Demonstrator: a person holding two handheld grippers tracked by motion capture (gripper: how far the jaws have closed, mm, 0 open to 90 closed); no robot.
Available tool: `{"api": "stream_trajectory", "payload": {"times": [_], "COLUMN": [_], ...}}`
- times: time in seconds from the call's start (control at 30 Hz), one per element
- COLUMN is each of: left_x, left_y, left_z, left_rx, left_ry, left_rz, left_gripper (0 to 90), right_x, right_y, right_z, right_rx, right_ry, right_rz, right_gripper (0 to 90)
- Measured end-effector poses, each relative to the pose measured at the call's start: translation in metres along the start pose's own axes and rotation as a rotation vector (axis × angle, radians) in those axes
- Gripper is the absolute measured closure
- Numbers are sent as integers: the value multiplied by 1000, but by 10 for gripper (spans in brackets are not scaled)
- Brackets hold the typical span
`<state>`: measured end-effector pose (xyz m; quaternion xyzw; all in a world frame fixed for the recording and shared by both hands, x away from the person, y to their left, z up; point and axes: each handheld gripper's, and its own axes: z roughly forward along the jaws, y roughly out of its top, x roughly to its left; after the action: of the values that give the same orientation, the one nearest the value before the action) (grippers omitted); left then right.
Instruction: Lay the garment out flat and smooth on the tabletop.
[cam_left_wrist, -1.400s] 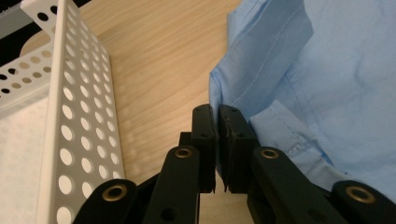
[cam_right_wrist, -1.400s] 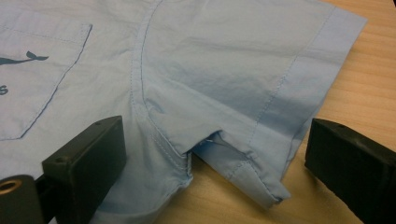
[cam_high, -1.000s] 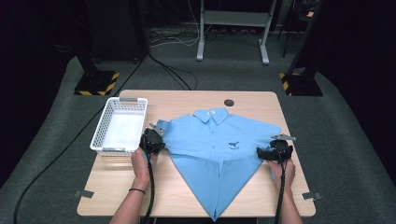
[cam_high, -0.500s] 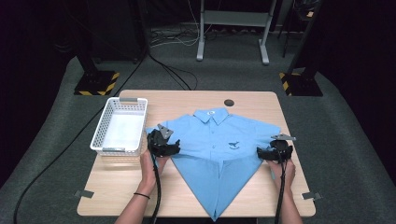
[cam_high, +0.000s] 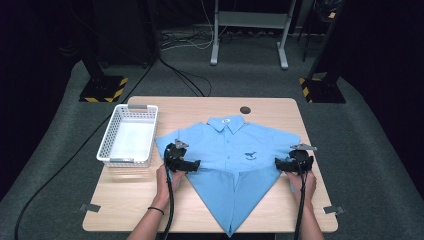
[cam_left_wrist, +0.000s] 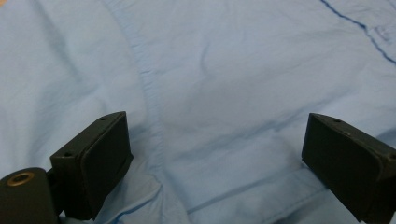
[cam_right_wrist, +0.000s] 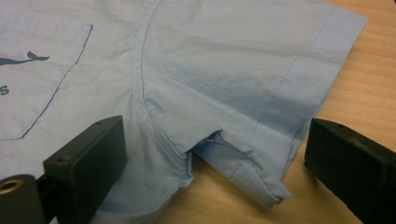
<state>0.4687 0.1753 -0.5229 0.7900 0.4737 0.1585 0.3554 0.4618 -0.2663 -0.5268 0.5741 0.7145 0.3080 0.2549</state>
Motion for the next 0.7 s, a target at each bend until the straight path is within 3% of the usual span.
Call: {"api": "stream_trajectory", "payload": {"times": [0.17,0.4,0.47,0.57,0.7], "left_x": [10,14,16,14,2], "left_y": [-5,-9,-10,-10,-5], "left_z": [-4,-6,-7,-15,-31], "left_rx": [-14,-8,0,-37,-93], "left_ry": [28,89,93,96,93], "left_rz": [-6,21,5,-9,27], "left_gripper": [78,76,42,25,21], "right_x": [0,0,0,0,0], "right_y": [0,0,0,0,0], "right_z": [0,0,0,0,0], "right_rx": [0,0,0,0,0], "right_ry": [0,0,0,0,0], "right_rz": [0,1,1,2,2], "right_gripper": [48,47,47,47,47]}}
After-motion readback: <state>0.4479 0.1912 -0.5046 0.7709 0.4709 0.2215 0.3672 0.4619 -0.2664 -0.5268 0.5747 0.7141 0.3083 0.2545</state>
